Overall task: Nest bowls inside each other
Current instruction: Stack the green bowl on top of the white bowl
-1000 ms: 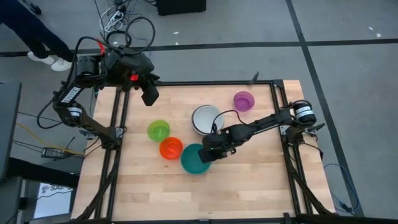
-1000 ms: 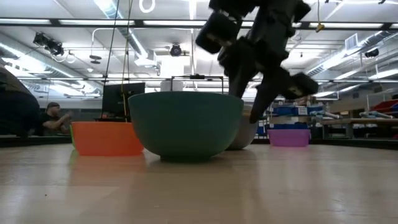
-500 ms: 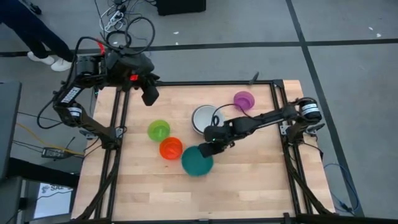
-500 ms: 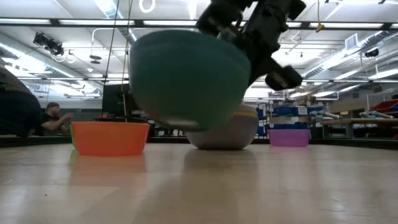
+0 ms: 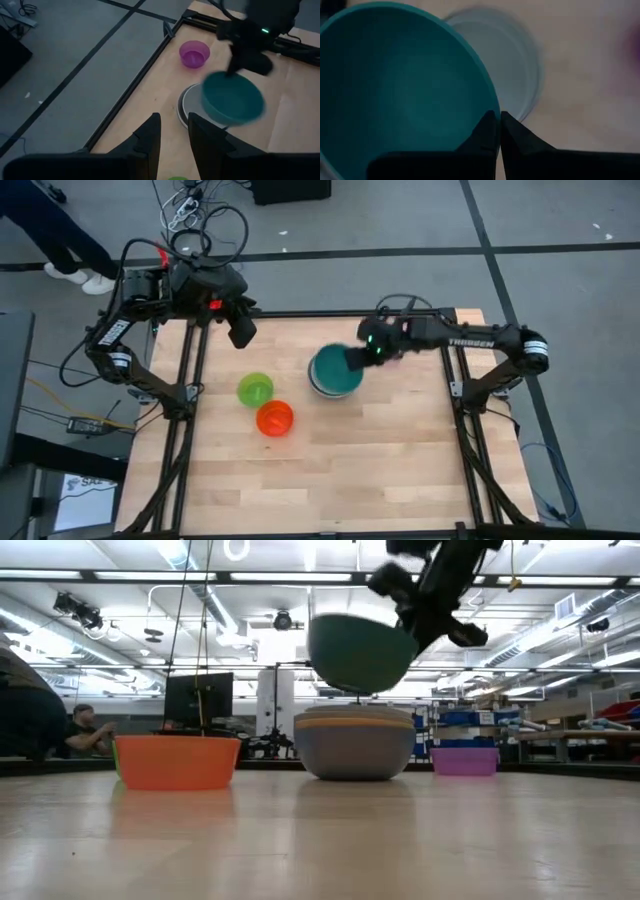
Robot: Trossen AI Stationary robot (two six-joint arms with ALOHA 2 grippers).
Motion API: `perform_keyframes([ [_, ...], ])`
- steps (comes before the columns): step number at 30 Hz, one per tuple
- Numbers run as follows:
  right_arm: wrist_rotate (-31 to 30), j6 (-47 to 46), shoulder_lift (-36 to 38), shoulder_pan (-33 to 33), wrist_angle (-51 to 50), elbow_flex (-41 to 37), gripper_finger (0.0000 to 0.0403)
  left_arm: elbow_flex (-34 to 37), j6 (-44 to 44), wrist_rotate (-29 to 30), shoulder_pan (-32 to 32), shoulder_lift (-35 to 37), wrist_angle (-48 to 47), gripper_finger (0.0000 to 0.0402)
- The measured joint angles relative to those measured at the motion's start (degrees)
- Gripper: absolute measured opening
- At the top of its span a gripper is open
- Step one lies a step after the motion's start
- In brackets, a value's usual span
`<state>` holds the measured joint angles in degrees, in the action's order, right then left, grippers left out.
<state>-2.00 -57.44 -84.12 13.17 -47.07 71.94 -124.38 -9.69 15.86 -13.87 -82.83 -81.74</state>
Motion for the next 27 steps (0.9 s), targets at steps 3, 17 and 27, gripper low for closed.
perform_keyframes([
  [3,-0.19,7.01,-0.31,5.10,-0.09,-0.04,0.0002,0.00,-1.48,0.07,0.00,0.00,-0.04,0.0108],
  [17,8.02,15.29,-2.01,10.07,0.92,-0.04,0.0100,-0.02,-2.21,-2.26,-0.02,0.00,-2.36,0.0108],
  [27,-6.20,15.05,11.52,7.70,-0.19,-0.02,0.0094,11.91,3.15,-17.83,3.82,2.43,-8.55,0.0108],
])
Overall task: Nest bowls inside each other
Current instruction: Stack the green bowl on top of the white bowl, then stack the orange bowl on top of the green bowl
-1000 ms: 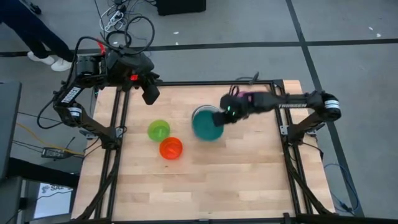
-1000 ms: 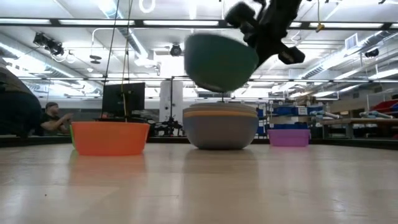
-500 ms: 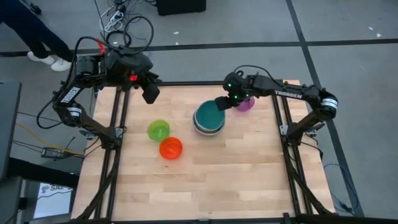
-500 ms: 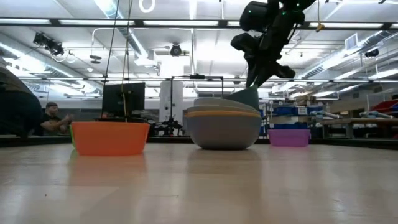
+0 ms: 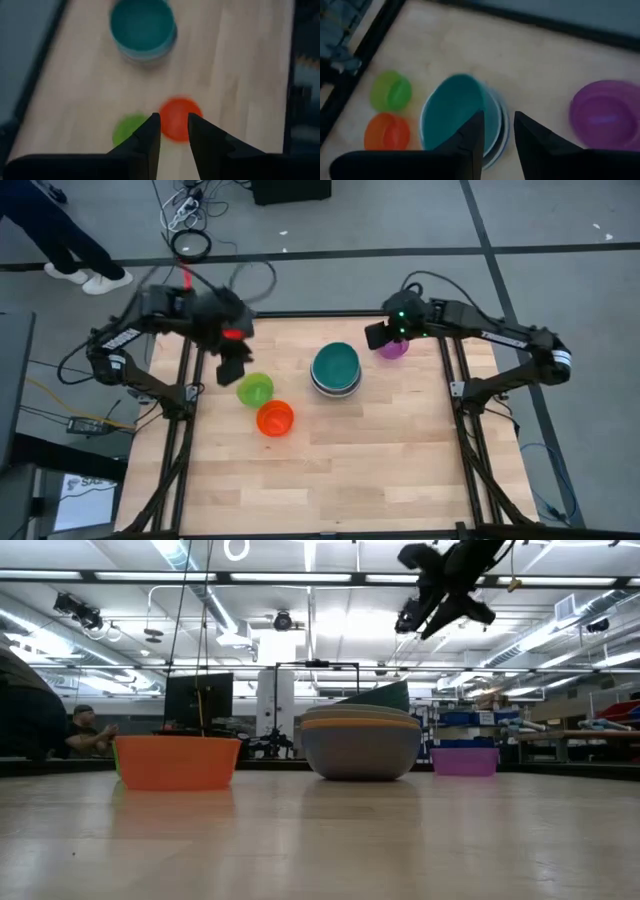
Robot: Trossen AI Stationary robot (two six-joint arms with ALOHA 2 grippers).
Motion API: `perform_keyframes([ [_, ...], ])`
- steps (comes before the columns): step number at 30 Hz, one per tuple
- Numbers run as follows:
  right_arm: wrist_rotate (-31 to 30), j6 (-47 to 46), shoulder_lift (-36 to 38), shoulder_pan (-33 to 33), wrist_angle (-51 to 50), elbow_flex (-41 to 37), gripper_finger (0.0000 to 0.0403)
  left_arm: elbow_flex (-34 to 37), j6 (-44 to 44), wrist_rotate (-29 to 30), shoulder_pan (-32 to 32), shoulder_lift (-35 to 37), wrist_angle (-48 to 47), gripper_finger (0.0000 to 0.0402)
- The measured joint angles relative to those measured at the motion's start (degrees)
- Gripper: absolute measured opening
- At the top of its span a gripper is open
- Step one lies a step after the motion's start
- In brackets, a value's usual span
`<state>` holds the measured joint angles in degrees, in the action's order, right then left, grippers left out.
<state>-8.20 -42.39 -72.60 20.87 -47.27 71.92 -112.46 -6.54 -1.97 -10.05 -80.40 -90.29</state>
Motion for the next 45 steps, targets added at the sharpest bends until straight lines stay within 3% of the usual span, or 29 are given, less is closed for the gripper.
perform_keyframes([
  [5,-1.81,0.56,-1.38,-0.01,0.86,0.00,0.0089,7.99,-3.15,0.30,2.32,-0.67,3.57,0.0108],
  [9,1.47,1.54,-7.25,-0.60,3.19,0.00,0.0085,12.16,-5.59,-0.54,3.25,-0.70,8.95,0.0108],
  [16,5.51,2.08,-16.11,-0.62,2.36,-0.02,0.0075,13.16,-9.19,-1.32,3.42,-0.70,10.51,0.0108],
  [21,8.69,2.26,-17.71,-1.26,2.61,-0.02,0.0065,13.16,-10.24,-1.32,3.42,-0.70,10.56,0.0108],
  [25,8.87,2.16,-14.76,-1.27,1.93,-0.02,0.0058,13.16,-10.17,-1.27,3.42,-0.70,10.69,0.0108],
  [31,5.46,-0.61,-2.13,-0.91,-4.80,-0.02,0.0056,15.03,-8.41,0.05,4.59,-0.57,9.29,0.0108],
  [39,-1.84,-10.46,12.62,-3.38,-14.66,-0.02,0.0056,31.79,-5.99,-0.47,12.69,-0.77,16.97,0.0108],
  [45,-2.80,-12.43,14.89,-5.27,-16.41,-0.02,0.0056,41.82,2.92,-3.71,19.21,-0.70,28.51,0.0108],
])
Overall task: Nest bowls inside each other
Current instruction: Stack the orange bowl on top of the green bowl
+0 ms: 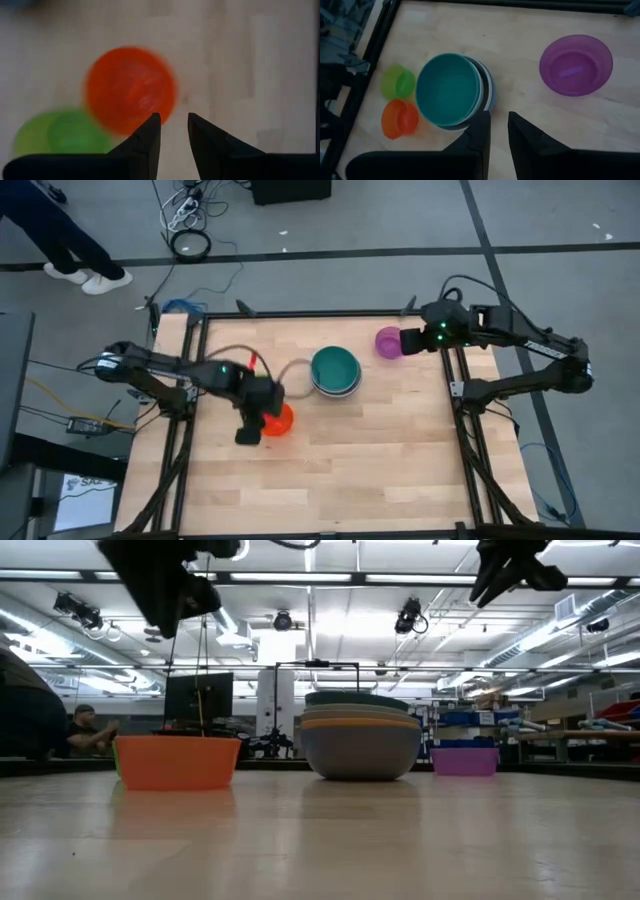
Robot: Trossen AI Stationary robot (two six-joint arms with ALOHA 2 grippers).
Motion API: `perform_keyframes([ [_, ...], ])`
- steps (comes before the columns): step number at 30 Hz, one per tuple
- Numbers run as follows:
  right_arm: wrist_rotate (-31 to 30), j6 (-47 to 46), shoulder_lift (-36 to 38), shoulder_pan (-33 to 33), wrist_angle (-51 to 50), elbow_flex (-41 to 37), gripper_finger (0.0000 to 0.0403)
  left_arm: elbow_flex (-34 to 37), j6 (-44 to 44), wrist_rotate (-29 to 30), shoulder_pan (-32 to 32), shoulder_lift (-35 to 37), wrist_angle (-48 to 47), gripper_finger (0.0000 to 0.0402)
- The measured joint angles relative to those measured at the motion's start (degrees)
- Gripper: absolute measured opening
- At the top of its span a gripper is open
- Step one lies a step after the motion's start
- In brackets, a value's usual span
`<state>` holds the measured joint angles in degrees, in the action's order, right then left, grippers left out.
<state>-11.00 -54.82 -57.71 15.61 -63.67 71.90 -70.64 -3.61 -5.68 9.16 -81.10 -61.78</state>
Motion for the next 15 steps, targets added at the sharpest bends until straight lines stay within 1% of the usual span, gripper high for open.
perform_keyframes([
  [2,0.07,1.19,-0.56,-0.36,-0.04,0.00,0.0056,2.46,2.91,0.41,2.37,0.00,5.60,0.0108],
  [5,0.45,2.50,-2.15,-1.07,-0.11,0.00,0.0056,5.74,3.59,6.34,4.82,0.00,12.59,0.0108],
  [7,0.52,3.11,-3.18,-1.80,-0.01,0.00,0.0056,7.71,2.83,8.31,5.62,0.00,16.41,0.0108],
  [9,0.70,3.94,-4.20,-2.50,0.56,0.00,0.0056,9.13,-0.40,8.39,6.01,-0.55,18.39,0.0108],
  [11,1.08,4.76,-5.16,-3.06,0.79,0.00,0.0056,10.28,-4.63,7.56,6.04,-1.75,18.18,0.0108],
  [15,1.81,5.93,-6.59,-3.70,1.03,0.00,0.0056,10.98,-10.04,2.40,5.63,-3.76,19.08,0.0108],
])
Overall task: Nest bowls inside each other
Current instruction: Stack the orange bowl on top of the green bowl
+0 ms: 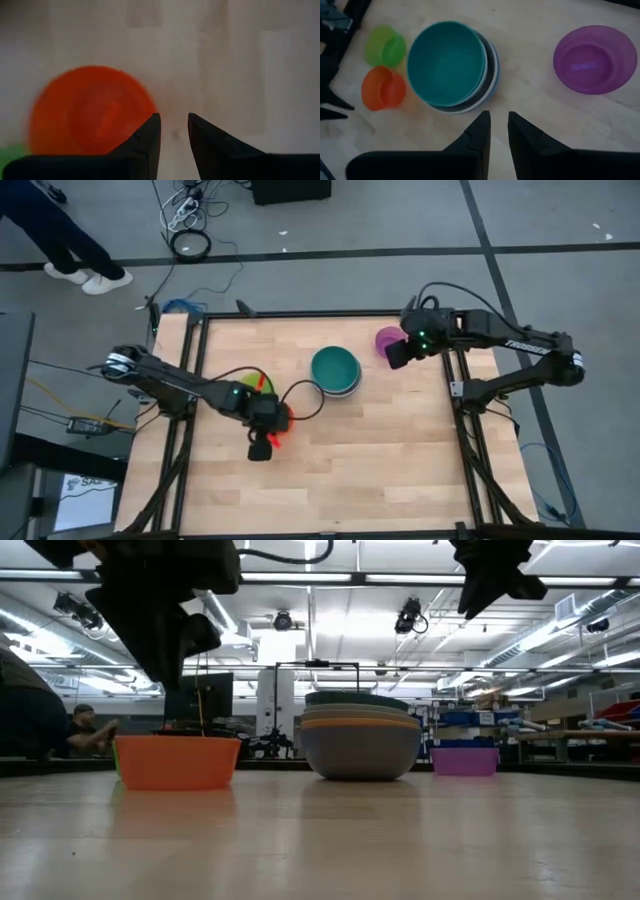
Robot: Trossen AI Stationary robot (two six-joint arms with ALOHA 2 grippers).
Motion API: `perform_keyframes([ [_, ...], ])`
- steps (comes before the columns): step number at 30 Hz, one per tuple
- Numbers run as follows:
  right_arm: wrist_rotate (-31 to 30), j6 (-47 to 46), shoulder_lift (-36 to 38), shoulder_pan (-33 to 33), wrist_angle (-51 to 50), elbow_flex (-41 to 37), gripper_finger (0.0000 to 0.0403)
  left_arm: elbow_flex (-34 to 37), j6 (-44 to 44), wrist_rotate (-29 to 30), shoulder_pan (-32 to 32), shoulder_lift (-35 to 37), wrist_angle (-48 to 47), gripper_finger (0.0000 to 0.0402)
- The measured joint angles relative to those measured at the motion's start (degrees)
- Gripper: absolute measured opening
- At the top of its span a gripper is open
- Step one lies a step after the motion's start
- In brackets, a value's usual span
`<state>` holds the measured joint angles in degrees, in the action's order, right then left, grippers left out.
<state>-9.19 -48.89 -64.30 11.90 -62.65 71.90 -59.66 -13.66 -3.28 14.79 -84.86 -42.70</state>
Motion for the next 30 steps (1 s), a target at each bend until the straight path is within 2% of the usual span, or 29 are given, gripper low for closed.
perform_keyframes([
  [8,0.24,1.08,-0.22,-0.13,0.36,0.00,0.0056,-0.02,-3.48,-6.04,-0.20,-3.31,1.38,0.0108],
  [18,1.48,0.98,-0.19,-0.66,0.39,0.00,0.0056,-0.07,-6.32,-0.31,-0.93,-3.69,1.03,0.0108],
  [30,1.90,0.64,-0.19,-1.40,0.39,0.00,0.0056,-0.07,-9.39,-3.64,-1.60,-10.18,1.71,0.0108],
])
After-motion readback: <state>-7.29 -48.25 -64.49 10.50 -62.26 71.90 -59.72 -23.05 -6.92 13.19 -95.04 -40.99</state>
